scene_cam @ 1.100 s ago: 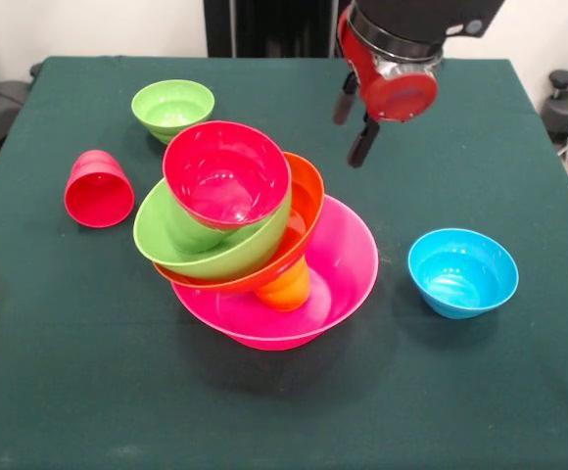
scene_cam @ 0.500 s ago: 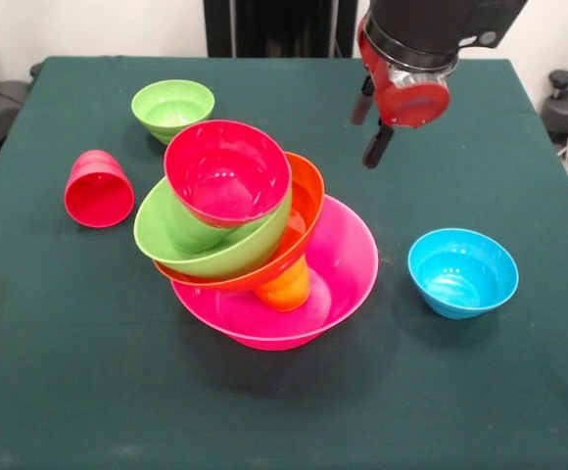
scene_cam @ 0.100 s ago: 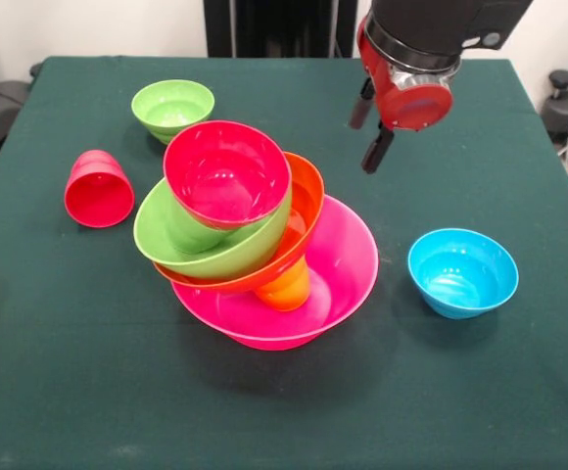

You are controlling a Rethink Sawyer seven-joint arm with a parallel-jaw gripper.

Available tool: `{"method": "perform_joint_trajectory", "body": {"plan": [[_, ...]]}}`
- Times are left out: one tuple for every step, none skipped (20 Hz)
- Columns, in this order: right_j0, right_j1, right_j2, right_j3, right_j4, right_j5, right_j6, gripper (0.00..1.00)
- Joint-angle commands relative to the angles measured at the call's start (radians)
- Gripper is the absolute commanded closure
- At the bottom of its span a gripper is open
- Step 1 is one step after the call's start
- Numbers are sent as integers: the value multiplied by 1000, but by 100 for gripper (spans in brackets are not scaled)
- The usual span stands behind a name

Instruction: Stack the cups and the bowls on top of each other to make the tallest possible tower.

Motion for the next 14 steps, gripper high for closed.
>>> {"method": "perform_joint_trajectory", "body": {"plan": [[-2, 62, 54, -50, 18, 42, 189, 0], [-3, 71, 53, -60, 21, 44, 192, 0], [-3, 74, 52, -64, 23, 46, 194, 0], [-3, 77, 50, -68, 25, 47, 196, 0], [-3, 81, 49, -72, 27, 48, 197, 0], [-6, 95, 48, -92, 31, 53, 205, 0], [-5, 99, 46, -95, 35, 53, 209, 0], [-4, 103, 44, -99, 38, 53, 213, 0], [-4, 107, 43, -103, 42, 52, 217, 0], [2, 119, 38, -119, 46, 59, 232, 0], [4, 122, 35, -122, 51, 59, 237, 0], [6, 125, 33, -125, 55, 58, 243, 0], [8, 129, 30, -127, 60, 58, 249, 0], [19, 126, 28, -125, 68, 61, 260, 0]]}}
